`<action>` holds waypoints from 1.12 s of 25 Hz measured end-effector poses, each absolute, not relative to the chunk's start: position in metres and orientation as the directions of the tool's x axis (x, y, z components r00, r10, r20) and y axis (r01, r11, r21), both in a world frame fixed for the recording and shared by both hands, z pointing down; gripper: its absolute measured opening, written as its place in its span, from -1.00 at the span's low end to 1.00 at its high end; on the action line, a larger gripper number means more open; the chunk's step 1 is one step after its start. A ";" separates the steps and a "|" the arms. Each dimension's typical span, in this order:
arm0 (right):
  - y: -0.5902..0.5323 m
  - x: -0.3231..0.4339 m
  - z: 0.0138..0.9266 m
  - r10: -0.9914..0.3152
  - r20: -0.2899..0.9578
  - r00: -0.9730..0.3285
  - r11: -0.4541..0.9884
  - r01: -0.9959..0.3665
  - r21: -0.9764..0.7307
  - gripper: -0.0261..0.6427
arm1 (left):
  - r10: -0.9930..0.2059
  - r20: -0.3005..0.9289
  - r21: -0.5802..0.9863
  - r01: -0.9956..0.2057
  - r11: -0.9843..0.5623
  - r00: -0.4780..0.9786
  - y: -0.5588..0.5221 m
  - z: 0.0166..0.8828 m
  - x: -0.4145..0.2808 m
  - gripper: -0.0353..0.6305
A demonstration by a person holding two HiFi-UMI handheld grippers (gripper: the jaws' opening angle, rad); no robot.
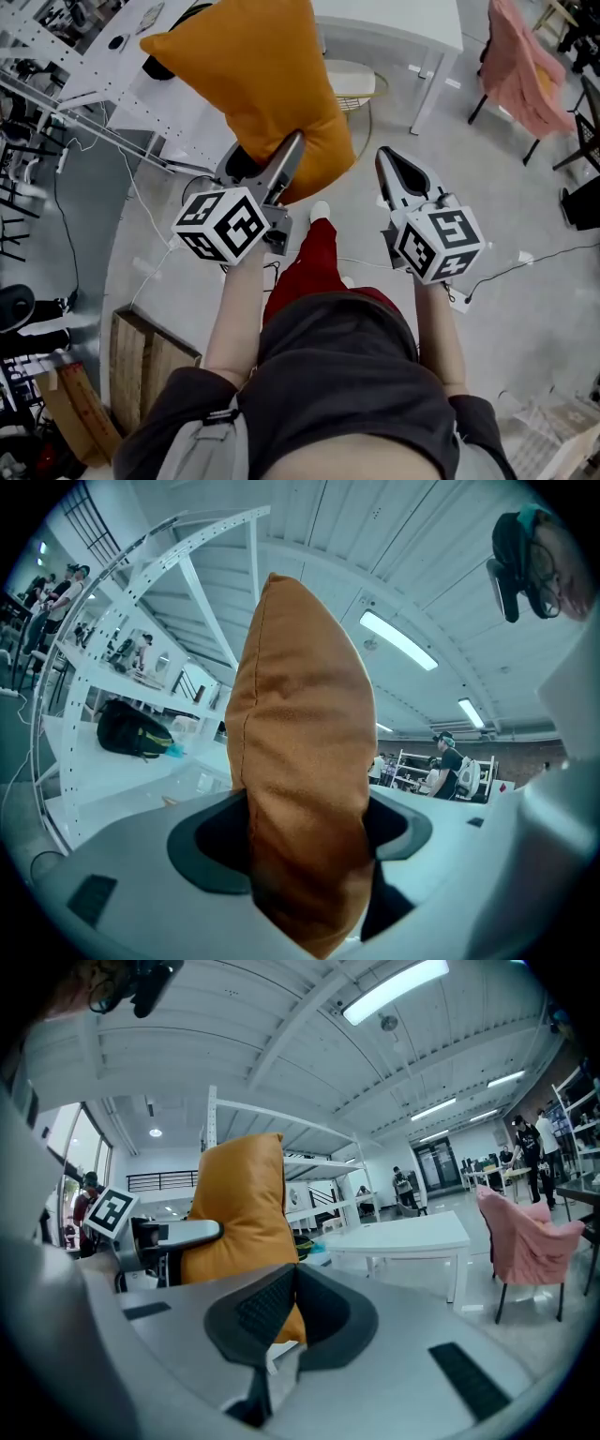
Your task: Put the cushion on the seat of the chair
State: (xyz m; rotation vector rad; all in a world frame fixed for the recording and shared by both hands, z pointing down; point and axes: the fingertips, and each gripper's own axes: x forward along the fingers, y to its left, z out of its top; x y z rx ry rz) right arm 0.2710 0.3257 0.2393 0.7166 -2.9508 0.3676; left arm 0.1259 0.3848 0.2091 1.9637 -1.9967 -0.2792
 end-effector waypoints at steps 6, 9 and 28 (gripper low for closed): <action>0.307 0.261 0.243 -0.450 0.151 -0.880 0.855 -0.473 -0.212 -0.87 | -0.996 0.091 0.369 -0.929 0.022 0.013 0.363 0.211 0.114 0.15; 0.291 0.253 0.248 -0.459 0.164 -0.873 0.847 -0.486 -0.217 -0.87 | -0.995 0.095 0.379 -0.925 0.014 0.024 0.346 0.216 0.104 0.15; 0.178 0.152 0.264 -0.459 0.224 -0.860 0.827 -0.506 -0.246 -0.87 | -0.989 0.136 0.403 -0.915 0.001 0.059 0.224 0.232 0.006 0.15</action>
